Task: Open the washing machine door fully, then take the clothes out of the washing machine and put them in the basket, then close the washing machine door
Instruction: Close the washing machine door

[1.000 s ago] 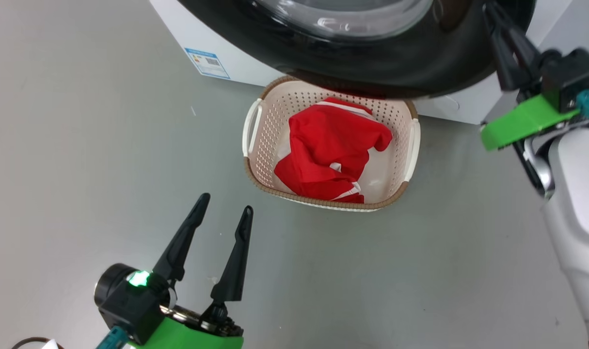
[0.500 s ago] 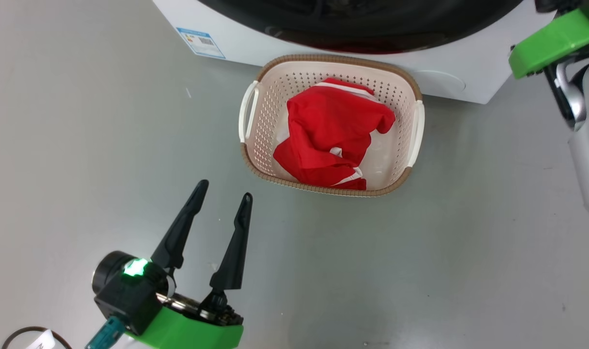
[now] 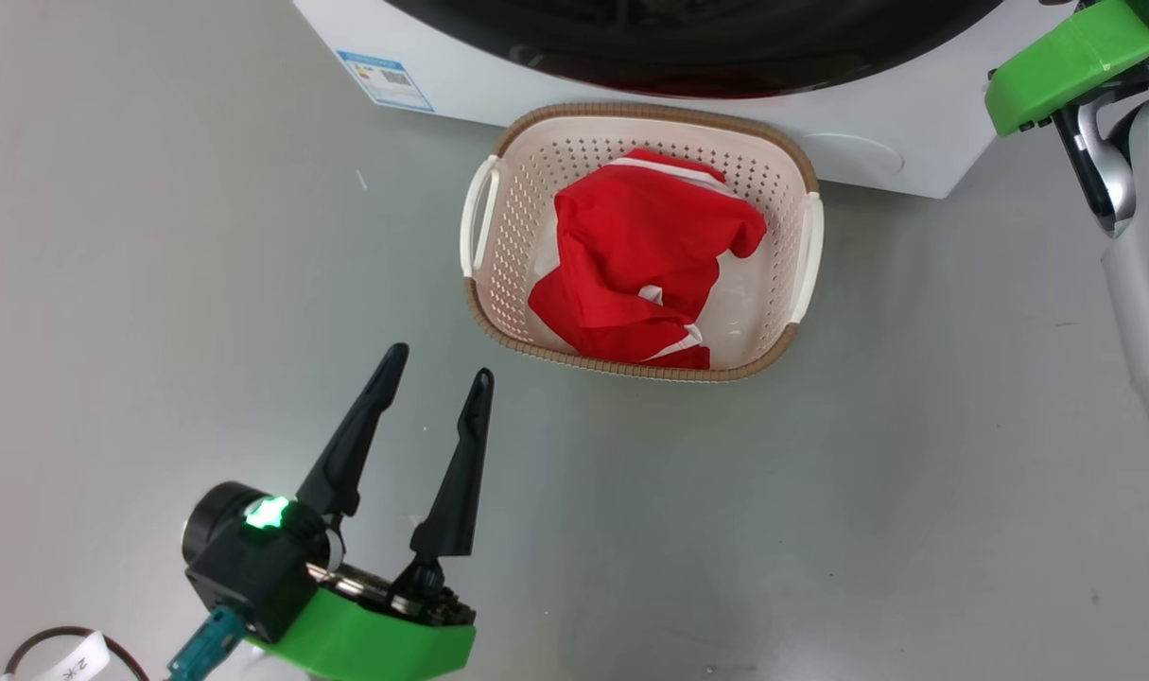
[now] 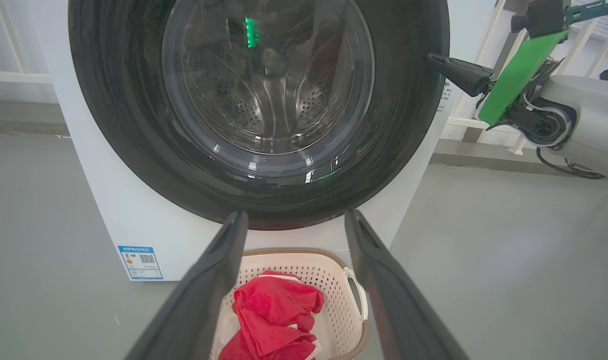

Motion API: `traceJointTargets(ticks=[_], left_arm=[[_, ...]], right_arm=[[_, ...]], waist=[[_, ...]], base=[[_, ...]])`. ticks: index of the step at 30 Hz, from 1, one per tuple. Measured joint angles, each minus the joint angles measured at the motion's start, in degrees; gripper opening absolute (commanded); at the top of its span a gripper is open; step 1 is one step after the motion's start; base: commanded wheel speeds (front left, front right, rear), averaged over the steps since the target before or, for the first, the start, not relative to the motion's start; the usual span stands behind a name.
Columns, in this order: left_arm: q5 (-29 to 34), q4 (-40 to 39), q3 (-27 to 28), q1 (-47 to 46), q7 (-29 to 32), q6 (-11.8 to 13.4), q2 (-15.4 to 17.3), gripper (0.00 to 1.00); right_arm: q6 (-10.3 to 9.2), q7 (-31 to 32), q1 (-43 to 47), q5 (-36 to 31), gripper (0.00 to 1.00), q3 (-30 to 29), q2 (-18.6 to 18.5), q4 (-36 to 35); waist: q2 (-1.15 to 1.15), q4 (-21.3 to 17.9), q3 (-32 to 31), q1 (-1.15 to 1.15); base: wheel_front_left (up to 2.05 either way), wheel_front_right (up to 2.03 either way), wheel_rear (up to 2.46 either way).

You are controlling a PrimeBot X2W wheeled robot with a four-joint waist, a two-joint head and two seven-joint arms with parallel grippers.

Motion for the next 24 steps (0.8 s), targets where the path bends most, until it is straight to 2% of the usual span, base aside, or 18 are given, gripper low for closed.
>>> traceJointTargets(ticks=[9,21,23,24], left_arm=[[0.0,0.2,0.1,0.0,0.0,0.0,0.0,1.00],[0.5,0.3,1.4,0.1,0.0,0.1,0.0,1.00],[1.0,0.6,1.8,0.2,0.0,0.7,0.0,1.00],[1.1,0.7,2.0,0.2,0.0,0.9,0.0,1.00]], right_arm=[[-0.21,0.0,0.6,0.9,0.00,0.0,1.1,-1.9],[-0.32,0.0,8.9,2.5,0.00,1.5,5.5,-4.0],[-0.32,0.0,10.6,2.5,0.05,1.5,6.1,-4.8],[-0.32,0.0,11.7,2.5,0.11,1.5,6.3,-5.1]], waist=[[0.00,-1.7,-1.1,0.00],[0.00,-6.3,-3.6,0.00],[0.00,-7.1,-4.1,0.00],[0.00,-7.5,-4.4,0.00]], base=[[0.00,0.00,0.00],[0.00,0.00,0.00],[0.00,0.00,0.00],[0.00,0.00,0.00]])
